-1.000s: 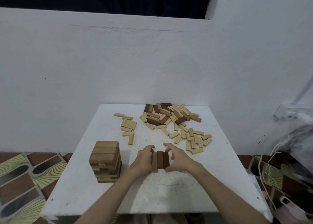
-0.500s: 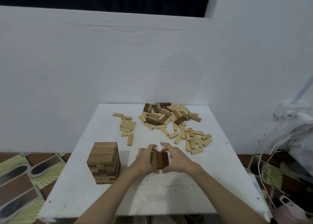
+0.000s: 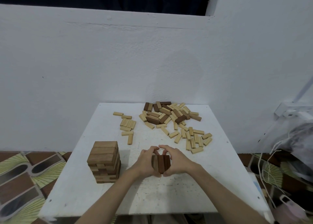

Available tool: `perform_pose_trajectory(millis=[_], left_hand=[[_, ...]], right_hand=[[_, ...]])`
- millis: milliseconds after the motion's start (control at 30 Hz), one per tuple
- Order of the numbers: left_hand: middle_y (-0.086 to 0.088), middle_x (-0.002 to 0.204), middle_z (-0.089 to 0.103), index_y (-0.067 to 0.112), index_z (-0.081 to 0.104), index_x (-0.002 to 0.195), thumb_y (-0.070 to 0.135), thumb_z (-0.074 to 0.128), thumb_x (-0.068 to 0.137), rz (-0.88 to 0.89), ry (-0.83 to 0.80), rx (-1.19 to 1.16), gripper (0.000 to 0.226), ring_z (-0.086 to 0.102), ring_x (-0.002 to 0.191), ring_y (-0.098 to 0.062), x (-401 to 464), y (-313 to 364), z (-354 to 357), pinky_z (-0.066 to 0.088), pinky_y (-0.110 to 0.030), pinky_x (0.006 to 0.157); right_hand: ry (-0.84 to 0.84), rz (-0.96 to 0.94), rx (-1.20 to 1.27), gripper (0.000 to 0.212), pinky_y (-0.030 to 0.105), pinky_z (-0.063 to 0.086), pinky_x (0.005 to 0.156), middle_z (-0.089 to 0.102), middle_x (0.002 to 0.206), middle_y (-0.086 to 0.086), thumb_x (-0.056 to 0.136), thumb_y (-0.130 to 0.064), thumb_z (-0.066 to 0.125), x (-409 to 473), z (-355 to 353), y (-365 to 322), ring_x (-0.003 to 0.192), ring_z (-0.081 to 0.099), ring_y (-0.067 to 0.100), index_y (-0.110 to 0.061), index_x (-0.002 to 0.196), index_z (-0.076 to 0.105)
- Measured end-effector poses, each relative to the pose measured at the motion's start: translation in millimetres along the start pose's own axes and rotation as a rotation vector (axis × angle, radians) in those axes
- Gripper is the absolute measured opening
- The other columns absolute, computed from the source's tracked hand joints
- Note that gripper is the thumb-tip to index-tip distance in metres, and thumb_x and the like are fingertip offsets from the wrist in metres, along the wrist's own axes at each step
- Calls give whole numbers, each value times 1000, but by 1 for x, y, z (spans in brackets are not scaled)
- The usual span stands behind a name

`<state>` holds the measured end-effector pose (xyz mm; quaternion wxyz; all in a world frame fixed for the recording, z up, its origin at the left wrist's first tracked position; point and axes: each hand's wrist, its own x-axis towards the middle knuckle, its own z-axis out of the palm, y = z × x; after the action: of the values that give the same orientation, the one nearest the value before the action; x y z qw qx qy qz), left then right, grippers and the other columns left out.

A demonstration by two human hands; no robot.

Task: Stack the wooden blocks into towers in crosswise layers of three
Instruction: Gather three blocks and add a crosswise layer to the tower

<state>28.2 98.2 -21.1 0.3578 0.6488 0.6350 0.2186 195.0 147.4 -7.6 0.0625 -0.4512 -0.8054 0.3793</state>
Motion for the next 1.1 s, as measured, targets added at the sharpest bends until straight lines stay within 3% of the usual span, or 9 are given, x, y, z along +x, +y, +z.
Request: perform_pose_trajectory(millis=[167, 433, 933, 1100], left_hand=[[11, 122, 41, 27, 28, 137, 30, 90, 51, -11, 29, 4, 106, 30, 115, -9, -3, -2, -1, 37, -25, 94], [15, 112, 40, 30, 31, 133, 32, 89, 54, -13, 36, 12, 98, 32, 112, -10, -3, -3, 3, 36, -26, 95], [16, 114, 44, 29, 32, 132, 29, 89, 54, -5, 43, -27, 96, 32, 115, -11, -5, -3, 1, 38, -30, 99], [14, 113, 45, 28, 34, 131, 29, 88, 54, -1, 51, -31, 94, 33, 114, -12, -5, -2, 0, 40, -34, 100]], right_hand=[[2, 23, 4, 109, 25, 39, 87, 45, 121, -11, 59, -27, 88, -4, -3, 3, 105, 38, 11, -34, 146, 23], [19, 38, -3, 108, 29, 38, 95, 45, 116, -16, 60, -27, 88, -8, -1, 6, 108, 37, 9, -36, 146, 23], [43, 13, 42, 106, 26, 35, 86, 47, 115, -17, 60, -27, 88, -7, 2, 6, 102, 36, 6, -37, 144, 25], [55, -3, 54, 102, 15, 33, 74, 48, 115, -17, 61, -25, 88, -7, 3, 6, 92, 37, -2, -37, 143, 28]])
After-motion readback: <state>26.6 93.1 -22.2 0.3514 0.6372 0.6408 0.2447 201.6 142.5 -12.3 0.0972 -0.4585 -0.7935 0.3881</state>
